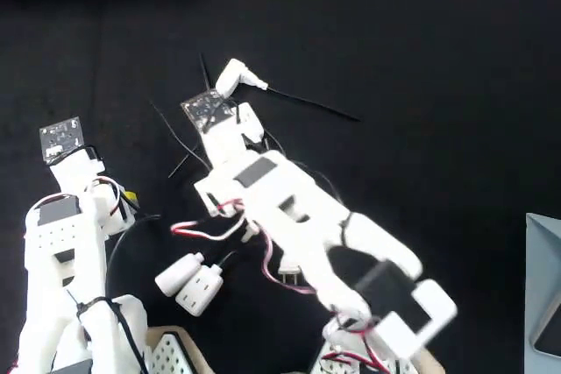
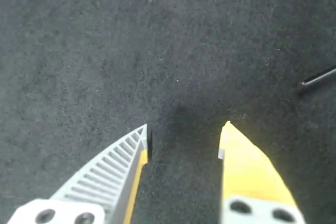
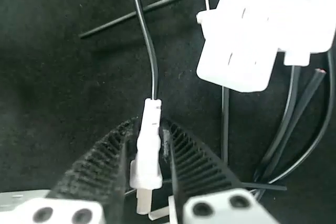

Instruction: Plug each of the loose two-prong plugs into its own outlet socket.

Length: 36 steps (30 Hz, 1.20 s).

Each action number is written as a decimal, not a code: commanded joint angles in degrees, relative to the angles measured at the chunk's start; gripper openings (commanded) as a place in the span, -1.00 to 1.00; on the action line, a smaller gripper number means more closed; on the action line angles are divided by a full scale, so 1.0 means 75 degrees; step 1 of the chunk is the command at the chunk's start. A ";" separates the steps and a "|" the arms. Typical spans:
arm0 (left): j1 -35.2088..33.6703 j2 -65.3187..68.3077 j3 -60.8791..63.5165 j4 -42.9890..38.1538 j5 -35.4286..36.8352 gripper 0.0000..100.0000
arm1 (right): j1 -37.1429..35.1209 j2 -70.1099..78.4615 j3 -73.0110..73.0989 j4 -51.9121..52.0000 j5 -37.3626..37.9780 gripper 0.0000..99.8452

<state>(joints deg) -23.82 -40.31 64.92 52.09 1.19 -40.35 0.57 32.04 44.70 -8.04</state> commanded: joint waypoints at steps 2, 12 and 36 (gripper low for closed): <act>0.0006 -0.0164 -0.0018 -0.0035 -0.0012 -0.56 | 0.0105 0.0709 -0.1143 0.0574 0.0035 -0.97; 0.0006 -0.0164 -0.0018 -0.0035 -0.0012 -0.56 | 0.0070 0.1248 -0.1401 0.0961 0.0035 -0.82; 0.0006 -0.0164 -0.0006 -0.0035 -0.0012 -0.56 | 0.0035 0.0275 -0.1541 0.2239 -0.0188 -0.98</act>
<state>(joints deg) -23.82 -40.31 65.27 52.09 1.19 -40.44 9.01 23.16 59.38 -9.01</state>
